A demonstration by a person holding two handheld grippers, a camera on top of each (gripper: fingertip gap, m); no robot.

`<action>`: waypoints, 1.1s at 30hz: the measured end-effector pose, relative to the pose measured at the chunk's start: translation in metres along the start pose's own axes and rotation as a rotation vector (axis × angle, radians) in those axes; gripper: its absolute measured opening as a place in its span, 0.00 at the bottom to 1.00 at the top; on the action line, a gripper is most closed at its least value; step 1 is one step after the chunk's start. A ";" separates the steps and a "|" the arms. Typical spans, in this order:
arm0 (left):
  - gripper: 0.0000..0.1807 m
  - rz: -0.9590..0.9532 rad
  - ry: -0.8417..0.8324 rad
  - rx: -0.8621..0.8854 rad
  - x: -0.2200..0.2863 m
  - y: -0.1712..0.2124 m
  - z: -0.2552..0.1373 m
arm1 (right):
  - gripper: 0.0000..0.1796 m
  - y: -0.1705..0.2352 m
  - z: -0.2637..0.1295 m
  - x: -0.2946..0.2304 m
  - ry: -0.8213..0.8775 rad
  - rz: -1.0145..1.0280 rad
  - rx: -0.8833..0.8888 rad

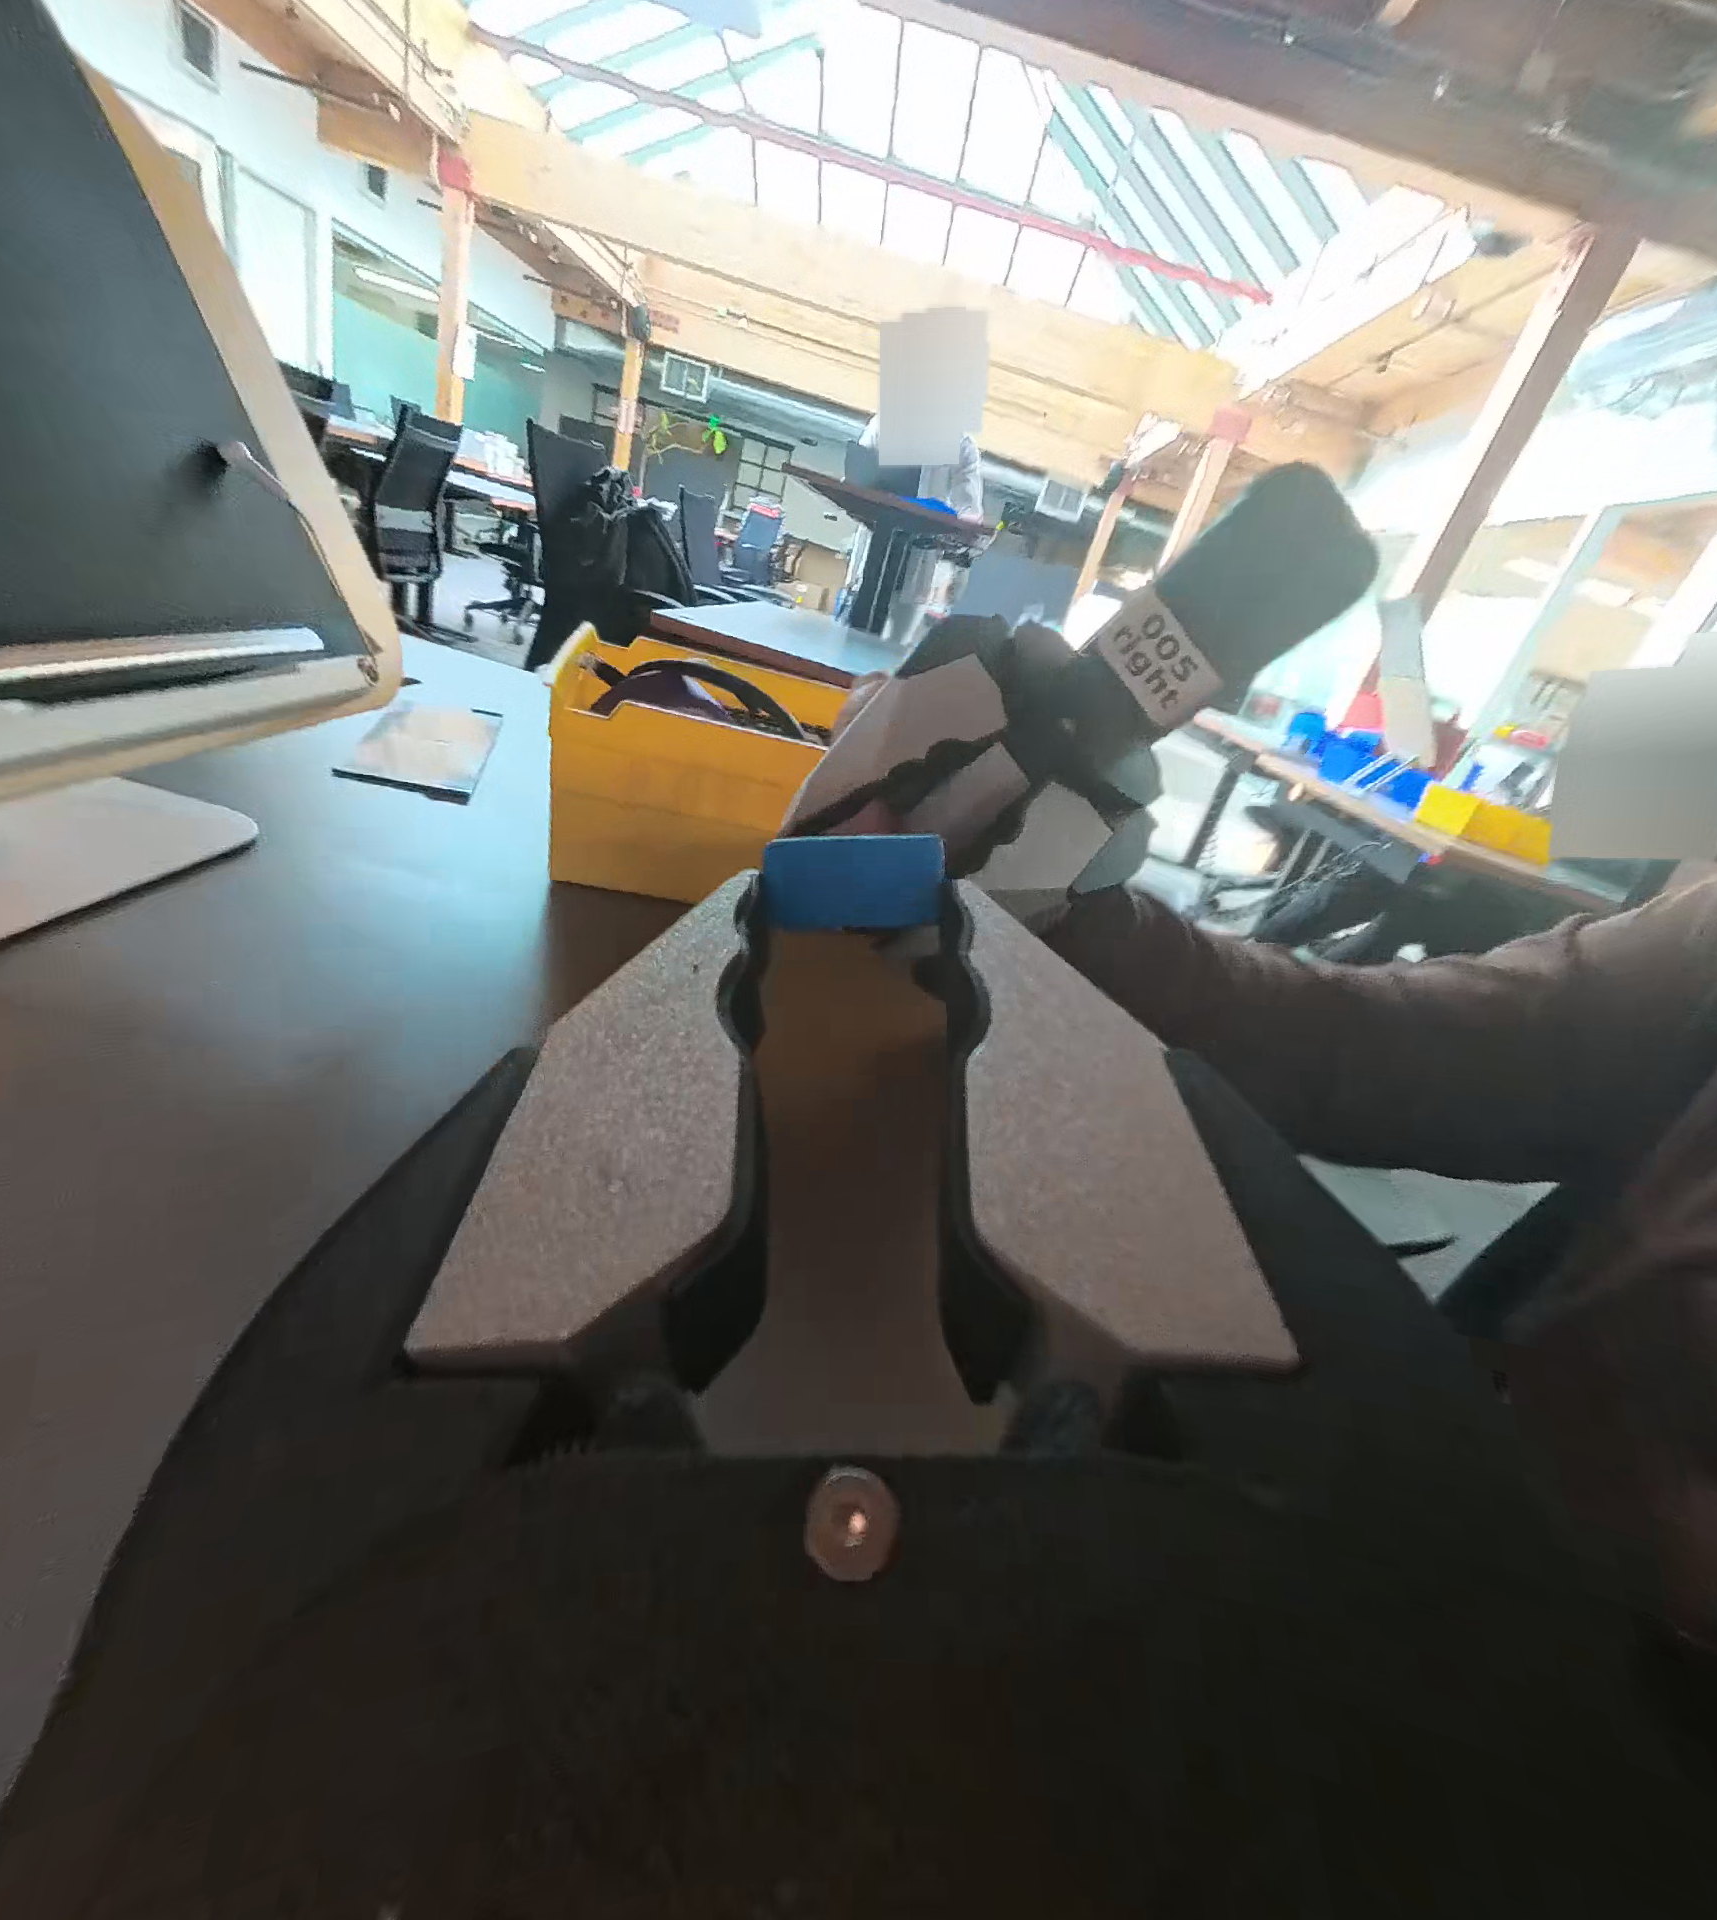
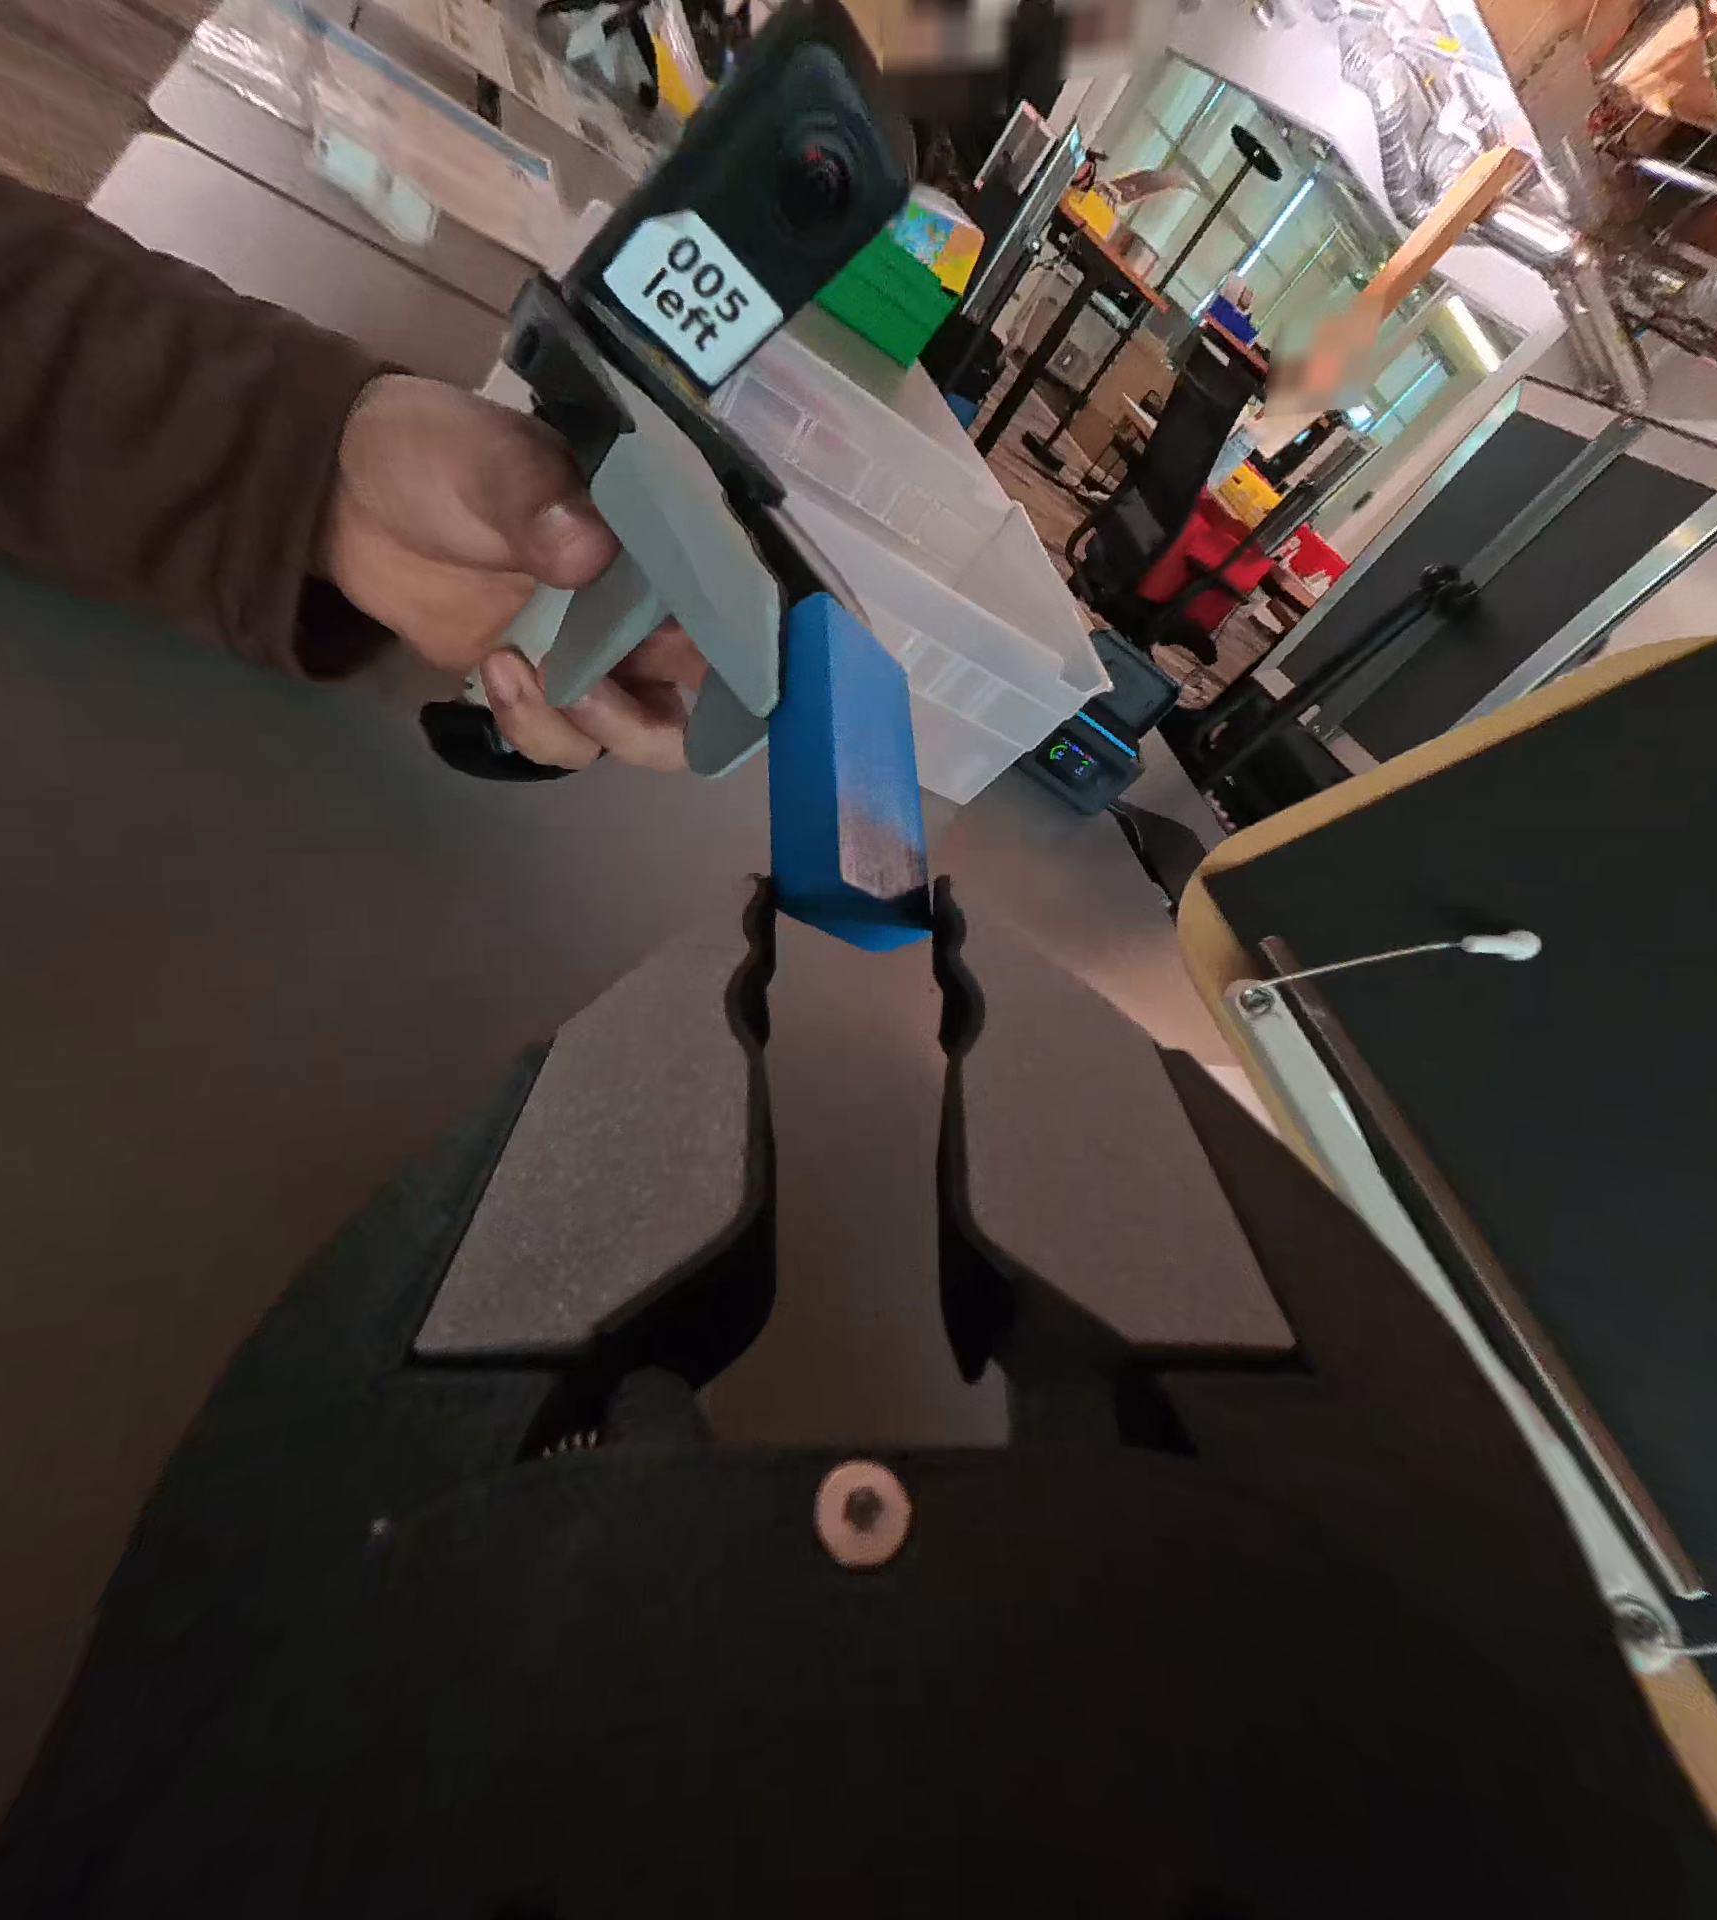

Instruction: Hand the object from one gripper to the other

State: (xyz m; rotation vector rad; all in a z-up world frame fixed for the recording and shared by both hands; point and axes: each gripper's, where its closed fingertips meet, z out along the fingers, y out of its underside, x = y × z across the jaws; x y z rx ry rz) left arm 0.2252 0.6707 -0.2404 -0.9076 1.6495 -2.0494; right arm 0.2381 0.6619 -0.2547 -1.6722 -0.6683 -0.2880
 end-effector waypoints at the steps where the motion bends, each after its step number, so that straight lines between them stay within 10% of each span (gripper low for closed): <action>1: 0.16 0.059 -0.027 -0.021 -0.001 0.001 0.000 | 0.15 0.001 -0.001 -0.001 -0.021 0.028 0.002; 8: 0.16 0.564 -0.142 -0.094 0.019 -0.012 -0.002 | 0.36 -0.010 -0.017 -0.009 -0.355 0.488 0.166; 19: 0.16 1.062 -0.063 -0.144 0.049 0.005 0.013 | 0.16 -0.037 -0.031 -0.025 -0.904 1.095 0.355; 26: 0.21 0.706 -0.252 -0.187 0.000 0.019 0.014 | 0.07 -0.007 -0.019 0.002 -0.602 0.966 0.242; 33: 0.27 0.153 -0.123 -0.062 -0.005 0.010 0.006 | 0.07 -0.020 -0.025 0.019 -0.183 0.368 0.230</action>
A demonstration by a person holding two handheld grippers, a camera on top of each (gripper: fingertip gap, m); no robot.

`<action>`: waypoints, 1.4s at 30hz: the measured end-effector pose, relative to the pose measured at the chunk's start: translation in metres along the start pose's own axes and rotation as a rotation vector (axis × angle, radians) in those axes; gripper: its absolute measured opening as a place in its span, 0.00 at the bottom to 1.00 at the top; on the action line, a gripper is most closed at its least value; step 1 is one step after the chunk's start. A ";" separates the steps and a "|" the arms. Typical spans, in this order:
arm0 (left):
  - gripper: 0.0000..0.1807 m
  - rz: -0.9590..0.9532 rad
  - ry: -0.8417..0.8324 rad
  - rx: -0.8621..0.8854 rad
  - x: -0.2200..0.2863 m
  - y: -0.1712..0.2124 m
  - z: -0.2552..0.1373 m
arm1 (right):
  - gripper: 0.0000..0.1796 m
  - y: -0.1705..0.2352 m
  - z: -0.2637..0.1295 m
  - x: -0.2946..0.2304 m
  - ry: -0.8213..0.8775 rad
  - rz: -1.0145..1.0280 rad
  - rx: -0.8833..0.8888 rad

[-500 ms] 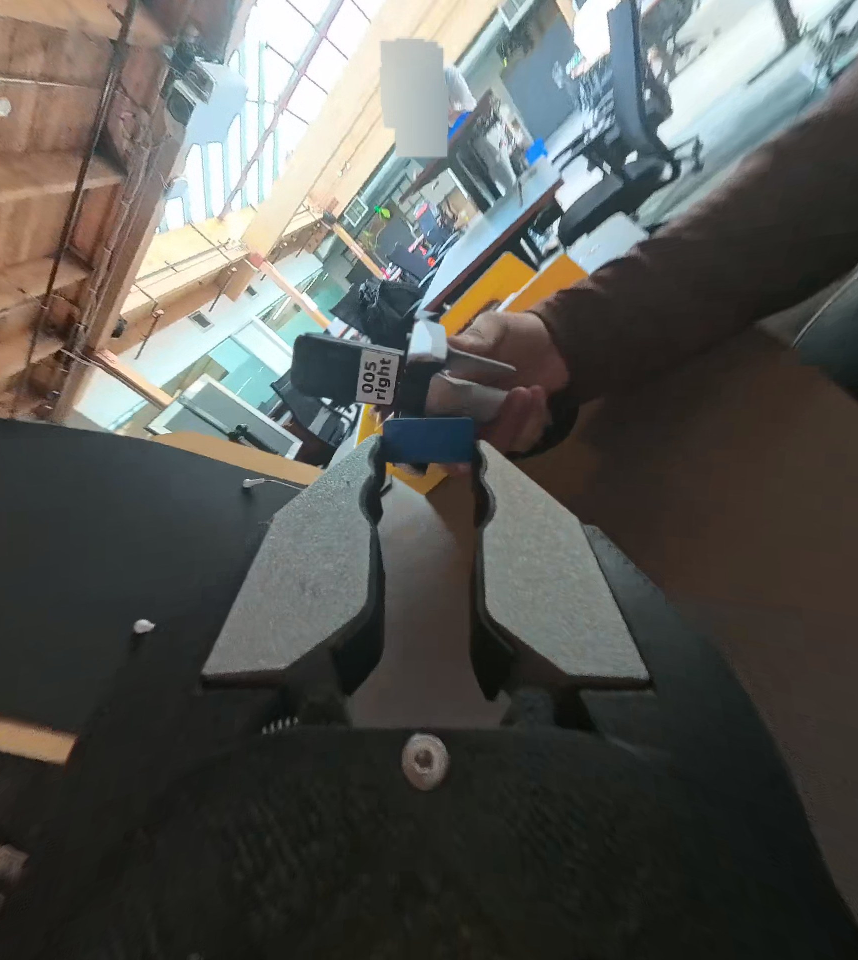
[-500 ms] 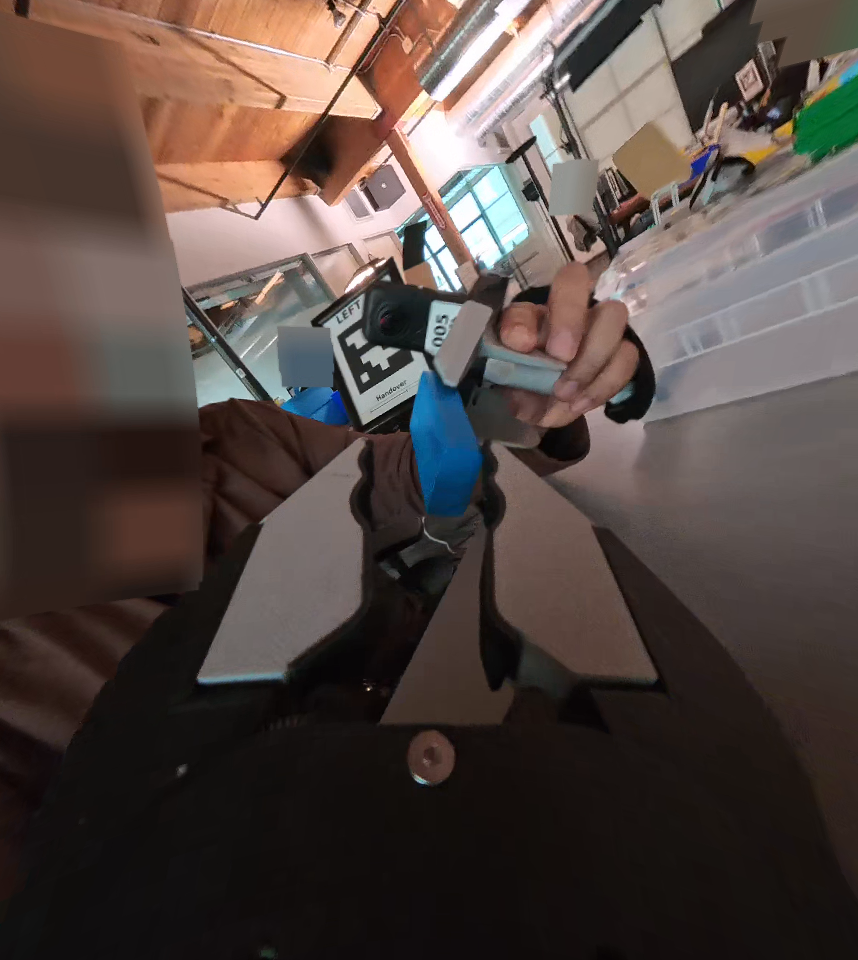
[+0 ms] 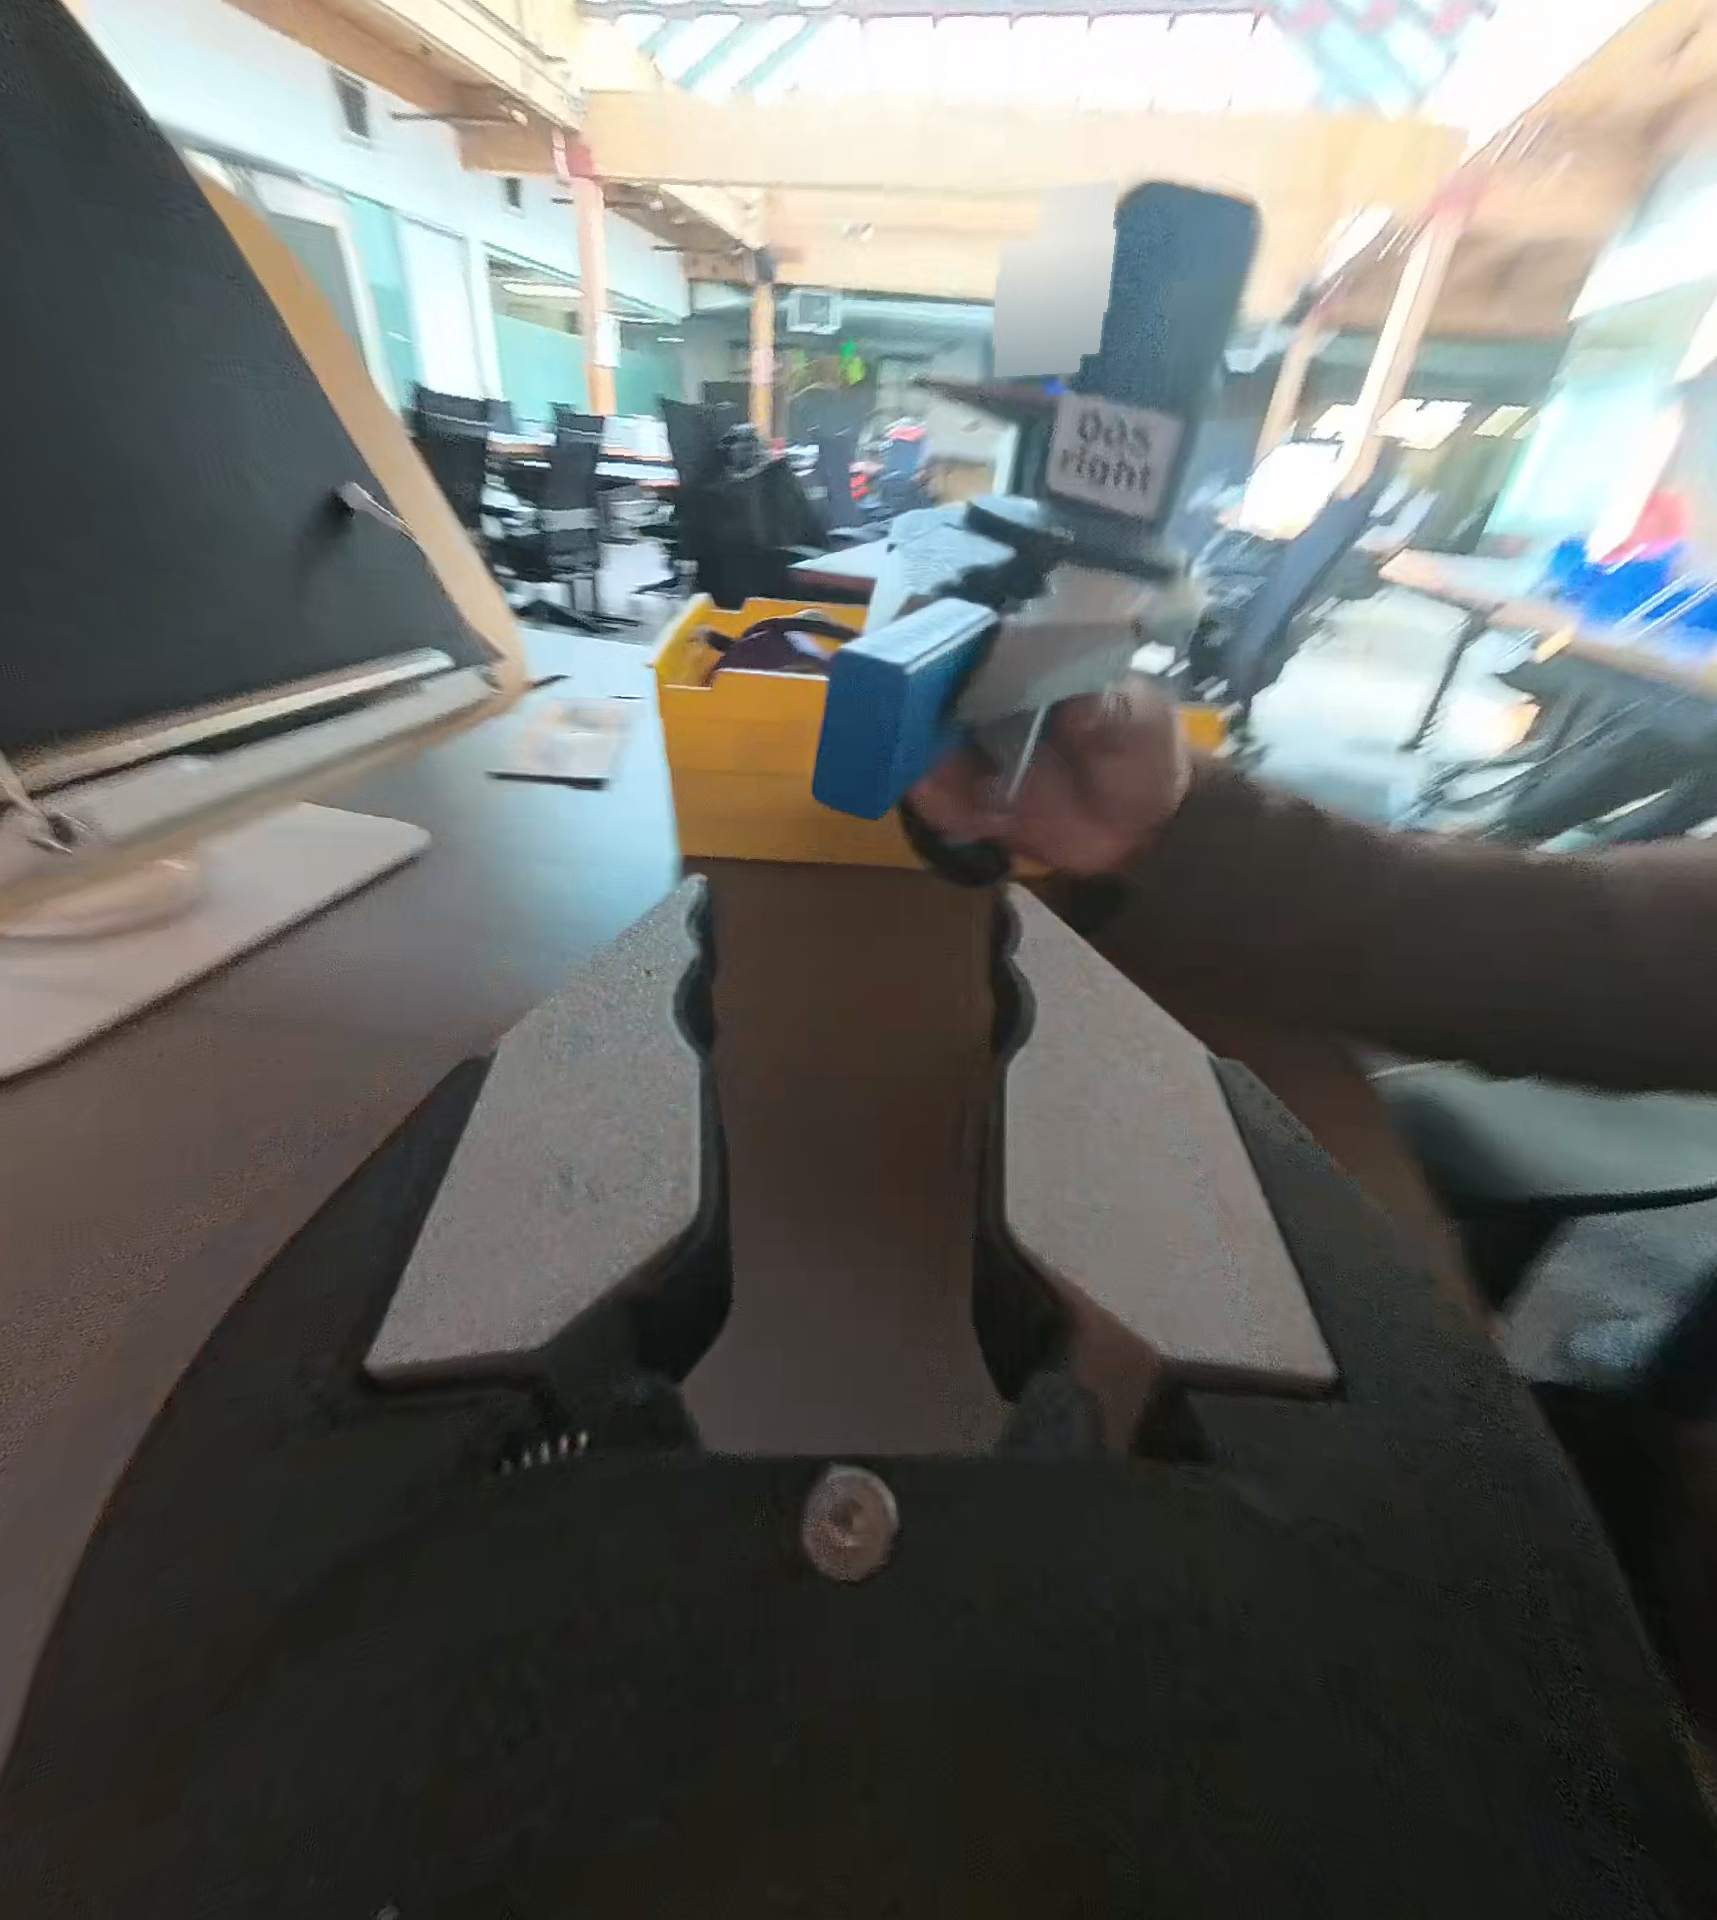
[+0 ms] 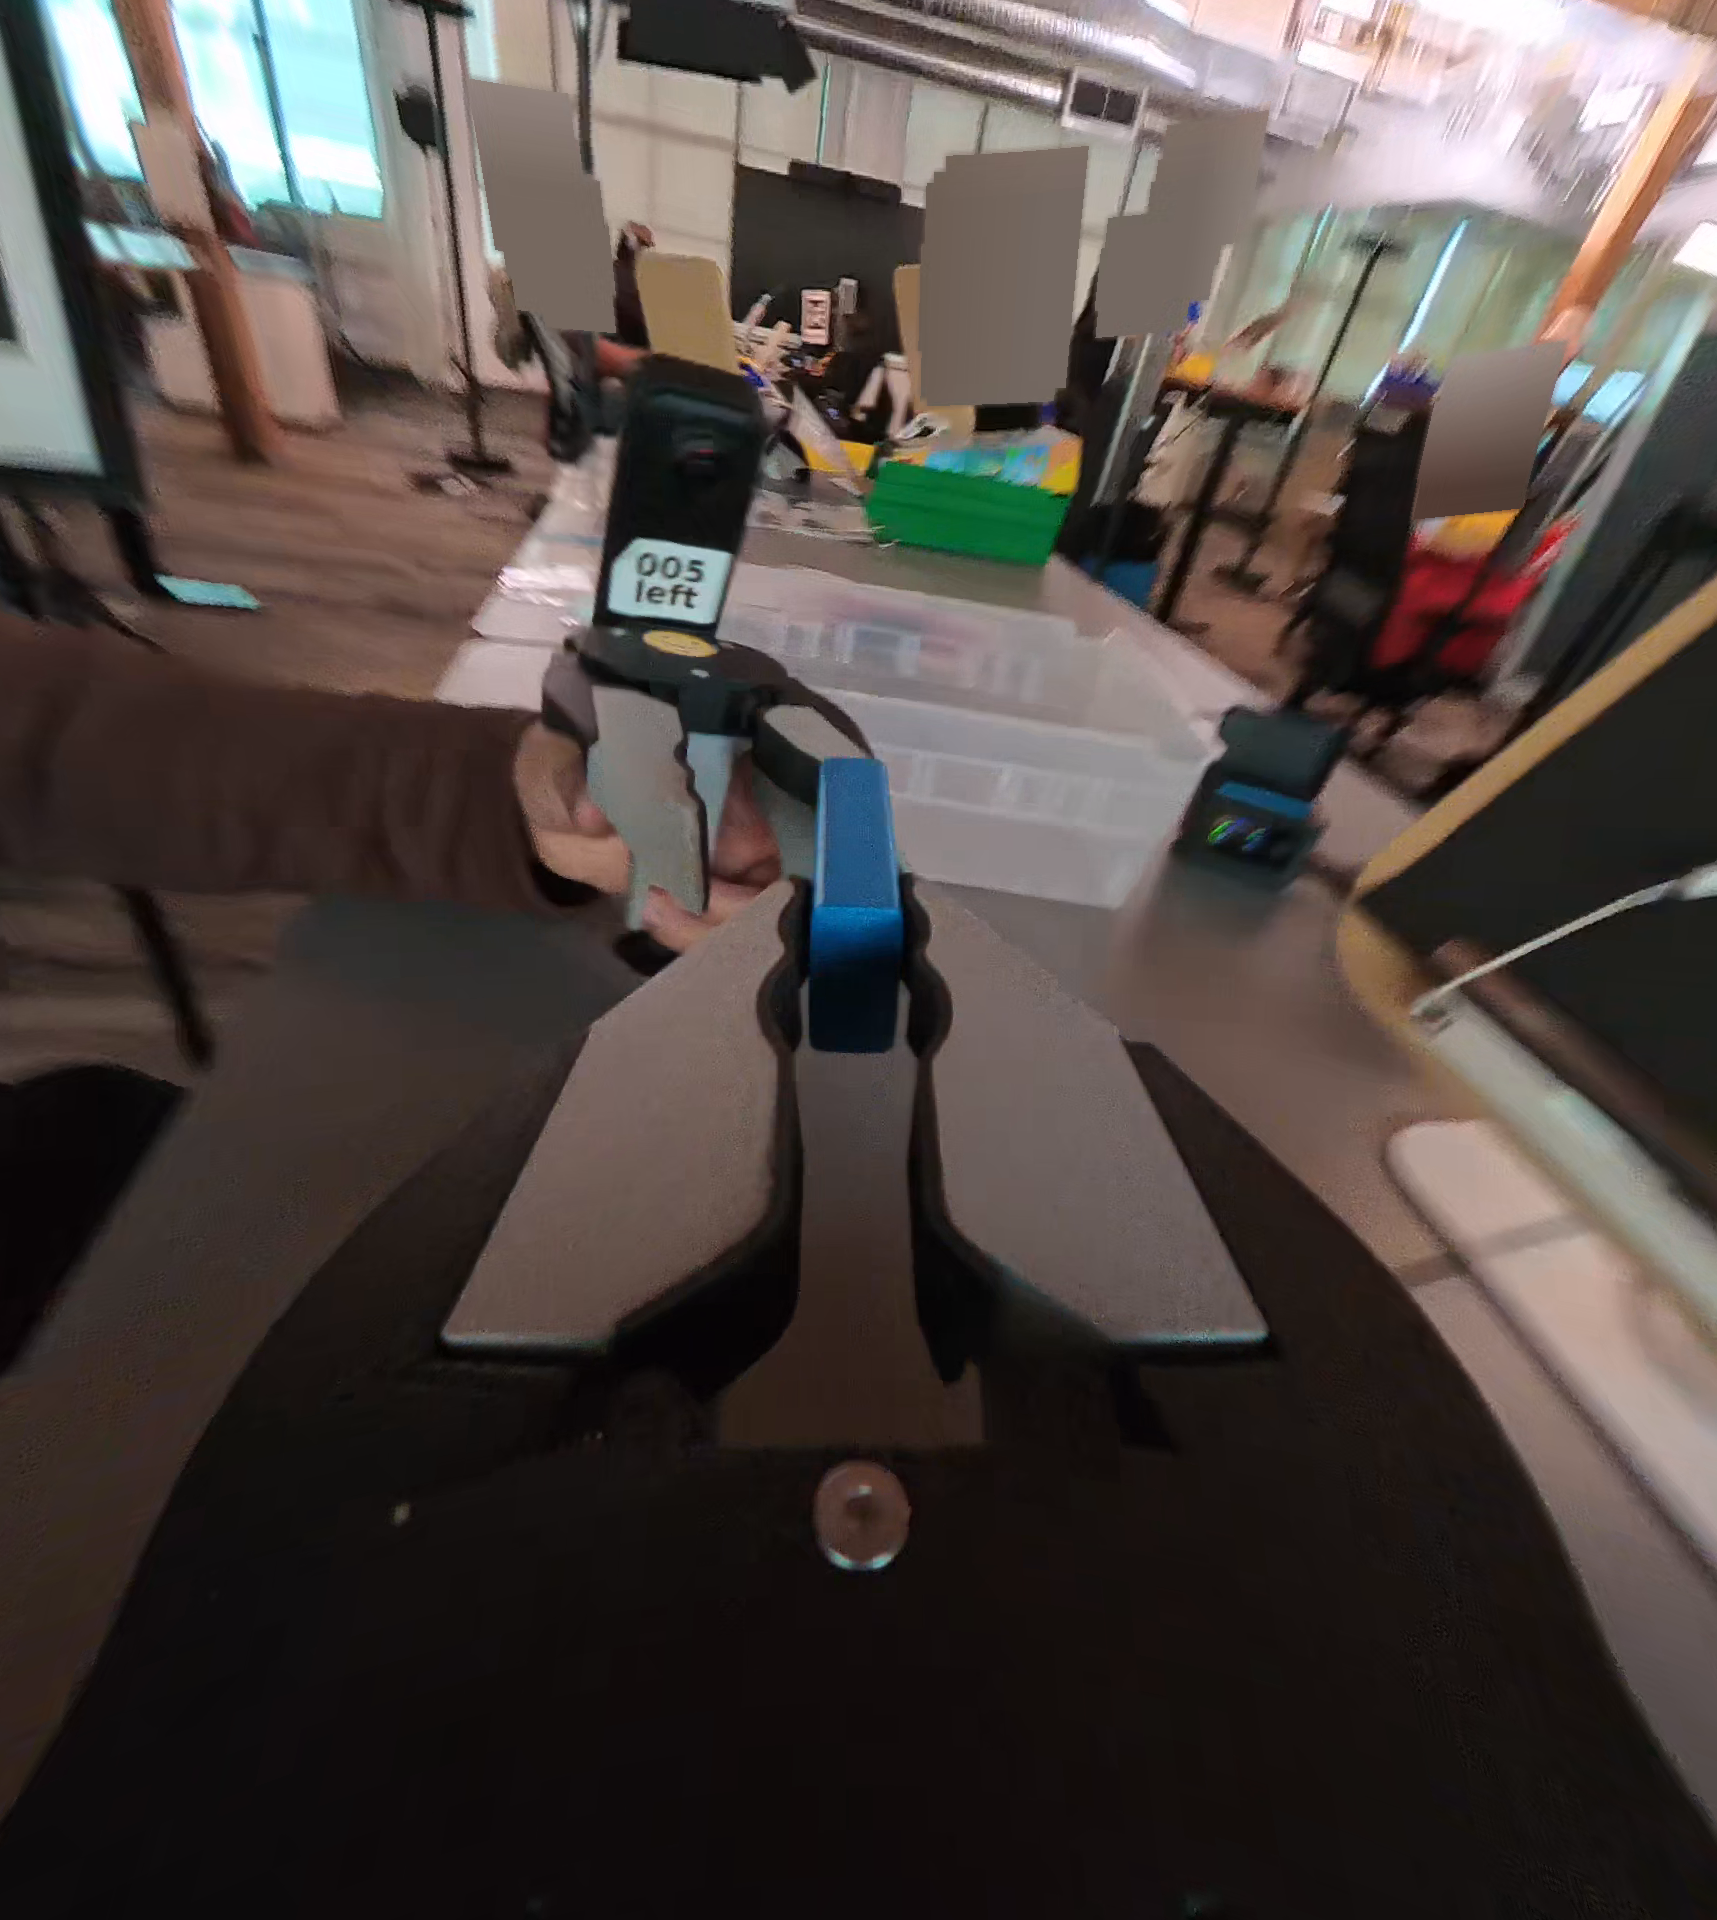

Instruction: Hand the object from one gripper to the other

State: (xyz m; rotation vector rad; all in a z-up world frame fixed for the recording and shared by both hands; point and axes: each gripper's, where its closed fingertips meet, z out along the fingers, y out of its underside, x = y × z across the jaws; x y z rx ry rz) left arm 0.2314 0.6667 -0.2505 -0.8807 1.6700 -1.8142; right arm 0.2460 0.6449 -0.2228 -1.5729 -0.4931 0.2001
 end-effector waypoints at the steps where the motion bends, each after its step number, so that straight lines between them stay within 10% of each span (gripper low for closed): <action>1: 0.28 -0.090 0.040 0.016 0.002 -0.002 -0.001 | 0.07 -0.003 0.001 -0.004 0.031 -0.102 -0.003; 8: 0.33 -0.469 0.252 0.129 0.012 -0.017 -0.007 | 0.07 0.006 0.021 -0.023 0.137 -0.488 -0.103; 21: 0.17 -0.448 0.293 0.101 0.013 -0.017 -0.010 | 0.07 0.011 0.035 -0.023 0.328 -0.741 -0.178; 30: 0.17 0.278 0.161 -0.086 0.032 -0.039 -0.020 | 0.29 0.000 0.014 -0.026 -0.061 0.139 0.039; 36: 0.17 0.624 0.210 -0.116 0.063 -0.043 -0.010 | 0.18 -0.032 -0.004 -0.051 -0.582 0.709 0.247; 42: 0.17 0.698 0.083 -0.113 0.057 -0.036 0.007 | 0.09 -0.020 0.003 -0.050 -0.695 0.918 0.189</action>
